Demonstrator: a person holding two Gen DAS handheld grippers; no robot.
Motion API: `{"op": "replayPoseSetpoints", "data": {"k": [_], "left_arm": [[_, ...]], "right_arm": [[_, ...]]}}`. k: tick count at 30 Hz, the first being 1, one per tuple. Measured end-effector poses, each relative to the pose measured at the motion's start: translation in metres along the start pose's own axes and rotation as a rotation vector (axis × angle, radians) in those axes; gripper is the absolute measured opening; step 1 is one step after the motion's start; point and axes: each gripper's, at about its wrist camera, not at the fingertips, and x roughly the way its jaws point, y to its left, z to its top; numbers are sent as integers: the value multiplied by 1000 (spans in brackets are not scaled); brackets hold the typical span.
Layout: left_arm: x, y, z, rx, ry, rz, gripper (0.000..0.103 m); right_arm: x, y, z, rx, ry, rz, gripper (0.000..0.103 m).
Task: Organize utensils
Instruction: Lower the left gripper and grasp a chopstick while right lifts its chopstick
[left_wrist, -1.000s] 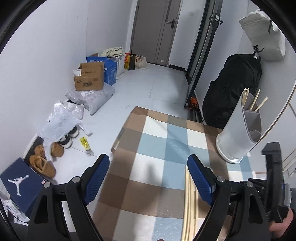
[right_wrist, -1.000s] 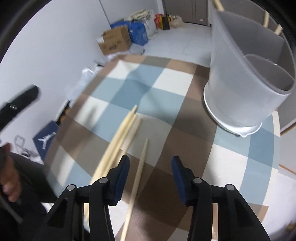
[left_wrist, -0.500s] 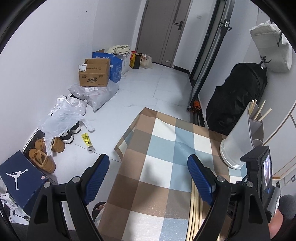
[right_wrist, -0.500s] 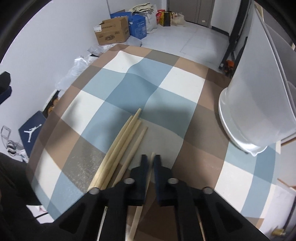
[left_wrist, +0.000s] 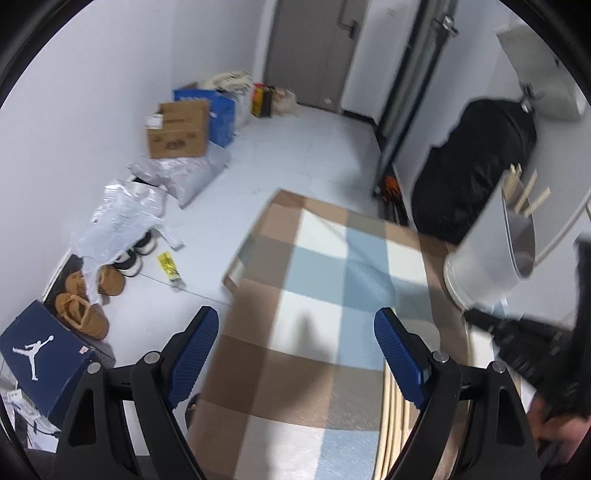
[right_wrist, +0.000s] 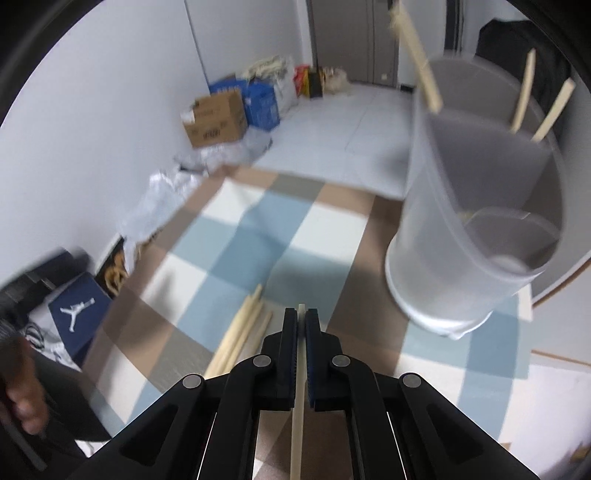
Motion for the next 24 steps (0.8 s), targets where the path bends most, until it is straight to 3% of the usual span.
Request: {"op": "replayPoseSetpoints", "data": {"k": [10,18,24], "left_arm": [[34,-50,-8,171,157,-40,83],[58,-73,-10,215,242,-13,83],[73,-81,-4,237,264,26,68]], "right_arm": [[-55,-31,8,97,-190,77,3],[-76,-49,3,137,-247,138,3],[-87,-54,2,132,-279,157,3]]}}
